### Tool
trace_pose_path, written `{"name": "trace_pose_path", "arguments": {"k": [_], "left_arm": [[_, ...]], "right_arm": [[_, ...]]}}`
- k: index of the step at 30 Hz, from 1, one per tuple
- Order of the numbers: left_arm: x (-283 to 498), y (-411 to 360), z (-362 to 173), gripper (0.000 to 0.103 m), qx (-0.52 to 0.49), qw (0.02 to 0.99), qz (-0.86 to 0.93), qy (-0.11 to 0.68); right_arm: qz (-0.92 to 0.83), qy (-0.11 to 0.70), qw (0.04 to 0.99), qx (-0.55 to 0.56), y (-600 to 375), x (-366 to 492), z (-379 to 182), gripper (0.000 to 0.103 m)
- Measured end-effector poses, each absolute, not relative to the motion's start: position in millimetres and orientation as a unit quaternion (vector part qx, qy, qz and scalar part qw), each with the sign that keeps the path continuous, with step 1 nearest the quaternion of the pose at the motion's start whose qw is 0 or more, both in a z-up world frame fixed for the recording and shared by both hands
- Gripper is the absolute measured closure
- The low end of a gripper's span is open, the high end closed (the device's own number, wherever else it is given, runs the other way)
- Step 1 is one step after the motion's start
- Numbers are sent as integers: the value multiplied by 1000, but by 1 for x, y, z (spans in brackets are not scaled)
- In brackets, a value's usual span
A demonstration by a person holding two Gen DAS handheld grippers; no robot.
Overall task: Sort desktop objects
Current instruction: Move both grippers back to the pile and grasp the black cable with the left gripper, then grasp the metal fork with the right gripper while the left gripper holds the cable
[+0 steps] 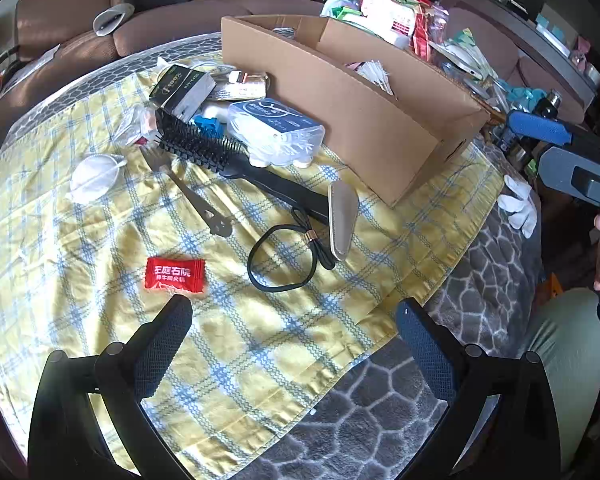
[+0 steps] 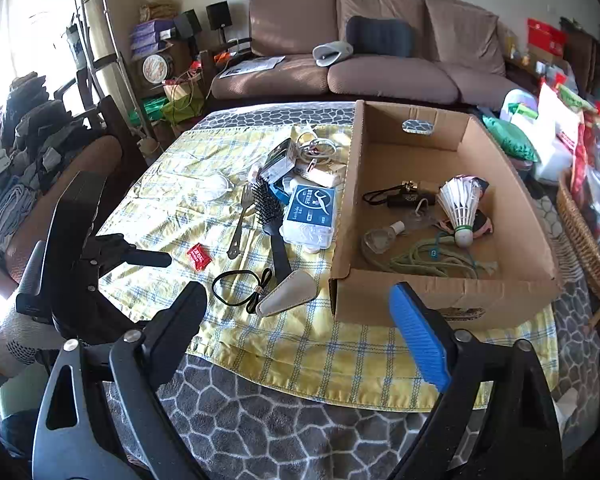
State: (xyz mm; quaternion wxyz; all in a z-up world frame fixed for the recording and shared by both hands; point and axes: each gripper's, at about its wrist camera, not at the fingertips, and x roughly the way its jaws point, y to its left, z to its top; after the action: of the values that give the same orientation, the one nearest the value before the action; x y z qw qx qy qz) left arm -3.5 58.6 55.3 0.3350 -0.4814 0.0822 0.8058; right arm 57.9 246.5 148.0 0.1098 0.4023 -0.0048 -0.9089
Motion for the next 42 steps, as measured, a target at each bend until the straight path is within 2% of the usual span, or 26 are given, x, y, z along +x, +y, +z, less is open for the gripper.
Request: {"name": "trace_pose_path", "arguments": {"k": [3,7,10,16,19,21,22,23,24,33,42], "left_arm": [[-6,54,52,0,-474,335,812,57],[-14,61,48,3,-462,333,820,60],[-25,71,41,15,-460,331,822,63],[-34,99,24,15,-459,350,810,104],[-35,112,15,53,-466,356,799,132],[-36,113,16,58,-466,365,795,131],[-37,112,17,72,-468,367,794,128],[-38,110,19,91,-468,368,794,123],[-38,107,21,93,-467,368,795,119],[-26,57,54,92,-445,367,814,72],[-23,-37,99,91,-410,326,852,21]], "right_arm": [[-911,-17,117,396,244,65,141,20],[-904,-50,123,407,245,63,127,31],[-898,-58,125,417,247,59,120,31],[-894,-65,126,424,254,56,114,31],[-891,-71,127,430,257,53,108,31],[-888,-81,132,434,259,51,103,31],[-886,-83,132,437,260,49,100,31],[-884,-84,131,440,259,48,96,31],[-883,-84,131,443,259,47,93,31],[-875,-77,150,453,238,46,84,31],[-868,-45,190,457,183,26,81,31]]}}
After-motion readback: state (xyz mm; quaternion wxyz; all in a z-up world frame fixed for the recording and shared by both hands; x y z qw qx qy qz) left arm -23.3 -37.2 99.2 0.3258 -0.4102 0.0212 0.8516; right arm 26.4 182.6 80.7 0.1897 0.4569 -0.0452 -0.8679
